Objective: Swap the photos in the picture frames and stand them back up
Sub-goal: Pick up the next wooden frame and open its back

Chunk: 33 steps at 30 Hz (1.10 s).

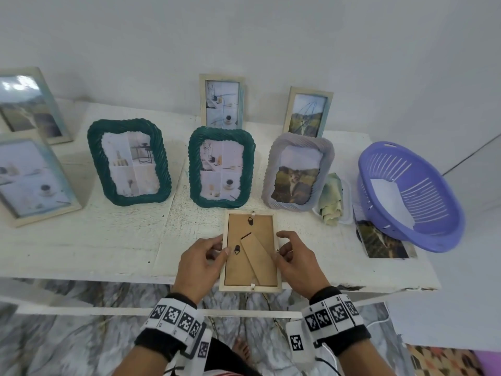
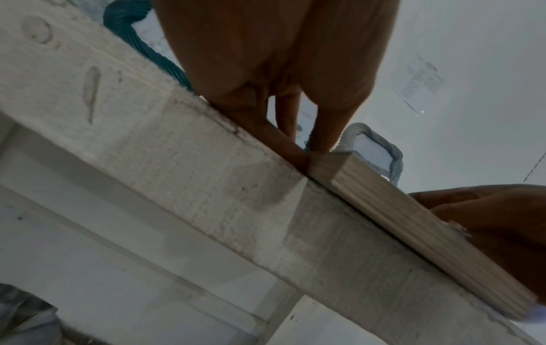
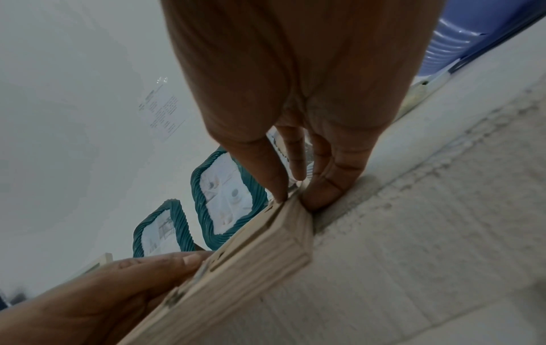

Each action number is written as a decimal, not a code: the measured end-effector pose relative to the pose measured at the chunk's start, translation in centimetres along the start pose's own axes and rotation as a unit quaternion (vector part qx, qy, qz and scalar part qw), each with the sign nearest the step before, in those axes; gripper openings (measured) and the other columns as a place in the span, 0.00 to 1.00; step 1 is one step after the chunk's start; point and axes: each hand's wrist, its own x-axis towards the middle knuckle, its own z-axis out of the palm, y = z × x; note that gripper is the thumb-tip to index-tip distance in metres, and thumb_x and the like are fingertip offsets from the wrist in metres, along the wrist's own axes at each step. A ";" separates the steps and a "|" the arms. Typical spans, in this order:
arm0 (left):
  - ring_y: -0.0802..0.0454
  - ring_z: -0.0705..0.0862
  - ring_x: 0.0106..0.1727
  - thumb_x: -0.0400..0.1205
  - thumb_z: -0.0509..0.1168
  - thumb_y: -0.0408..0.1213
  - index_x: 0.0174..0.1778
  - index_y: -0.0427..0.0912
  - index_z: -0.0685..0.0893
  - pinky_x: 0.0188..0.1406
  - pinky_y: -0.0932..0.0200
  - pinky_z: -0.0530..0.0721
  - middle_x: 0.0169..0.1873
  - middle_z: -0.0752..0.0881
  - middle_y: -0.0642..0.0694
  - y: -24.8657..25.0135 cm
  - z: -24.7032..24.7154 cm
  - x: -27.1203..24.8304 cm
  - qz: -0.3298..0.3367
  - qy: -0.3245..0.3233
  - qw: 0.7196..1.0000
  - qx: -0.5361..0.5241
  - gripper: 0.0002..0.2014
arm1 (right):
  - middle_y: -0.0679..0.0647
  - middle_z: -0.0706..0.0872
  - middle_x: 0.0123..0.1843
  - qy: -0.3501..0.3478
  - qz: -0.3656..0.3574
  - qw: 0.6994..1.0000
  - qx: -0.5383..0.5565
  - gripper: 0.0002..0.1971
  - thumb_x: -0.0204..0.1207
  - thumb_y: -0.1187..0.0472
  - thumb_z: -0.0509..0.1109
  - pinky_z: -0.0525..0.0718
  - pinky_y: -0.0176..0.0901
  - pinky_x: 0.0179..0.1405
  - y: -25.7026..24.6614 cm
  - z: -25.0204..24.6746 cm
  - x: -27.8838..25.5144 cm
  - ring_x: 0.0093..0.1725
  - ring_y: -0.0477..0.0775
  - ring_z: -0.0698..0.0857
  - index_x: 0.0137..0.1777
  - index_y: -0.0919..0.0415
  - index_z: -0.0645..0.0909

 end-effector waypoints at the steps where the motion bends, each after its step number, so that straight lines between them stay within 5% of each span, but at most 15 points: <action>1: 0.63 0.84 0.45 0.79 0.74 0.39 0.64 0.48 0.85 0.47 0.71 0.81 0.47 0.85 0.53 0.0 -0.1 0.0 0.001 -0.005 1.000 0.000 0.17 | 0.47 0.80 0.40 0.003 0.003 1.000 0.007 0.20 0.80 0.62 0.69 0.75 0.26 0.36 0.1 0.0 -0.1 0.36 0.42 0.78 0.70 0.54 0.73; 6: 0.61 0.85 0.43 0.77 0.75 0.40 0.65 0.49 0.84 0.52 0.56 0.85 0.47 0.84 0.54 0.1 0.1 0.0 -0.002 -0.009 1.000 0.030 0.20 | 0.47 0.80 0.40 0.021 -0.002 1.000 0.021 0.21 0.79 0.62 0.70 0.76 0.23 0.38 0.3 0.3 -0.2 0.37 0.42 0.79 0.72 0.56 0.74; 13: 0.57 0.82 0.41 0.80 0.69 0.49 0.61 0.50 0.85 0.43 0.61 0.77 0.42 0.86 0.55 1.0 1.3 0.0 -0.032 0.053 0.992 0.108 0.15 | 0.48 0.80 0.42 0.009 -0.011 1.000 0.007 0.22 0.80 0.64 0.68 0.75 0.25 0.39 0.6 0.4 -0.3 0.39 0.42 0.79 0.73 0.56 0.73; 20: 0.55 0.83 0.39 0.78 0.70 0.47 0.53 0.48 0.83 0.44 0.56 0.82 0.40 0.86 0.54 1.3 1.1 0.5 -0.044 0.047 0.993 0.099 0.11 | 0.49 0.81 0.42 -0.016 -0.009 1.000 -0.014 0.21 0.79 0.62 0.69 0.74 0.25 0.37 0.5 -0.1 -0.2 0.38 0.44 0.79 0.72 0.57 0.73; 26: 0.62 0.83 0.38 0.77 0.74 0.43 0.52 0.51 0.84 0.40 0.69 0.81 0.38 0.85 0.57 0.1 0.1 -0.2 -0.017 0.015 0.999 0.040 0.10 | 0.58 0.79 0.58 0.045 -0.066 0.983 -0.167 0.18 0.79 0.56 0.66 0.79 0.46 0.49 -2.1 -1.0 2.8 0.53 0.59 0.82 0.68 0.60 0.76; 33: 0.63 0.84 0.40 0.78 0.75 0.43 0.53 0.52 0.85 0.43 0.67 0.84 0.39 0.86 0.57 -0.1 0.0 -0.3 -0.017 0.012 1.000 0.001 0.10 | 0.62 0.78 0.63 -0.041 -0.064 0.956 -0.283 0.22 0.80 0.46 0.65 0.81 0.53 0.58 -4.8 -0.3 6.9 0.62 0.64 0.78 0.64 0.62 0.78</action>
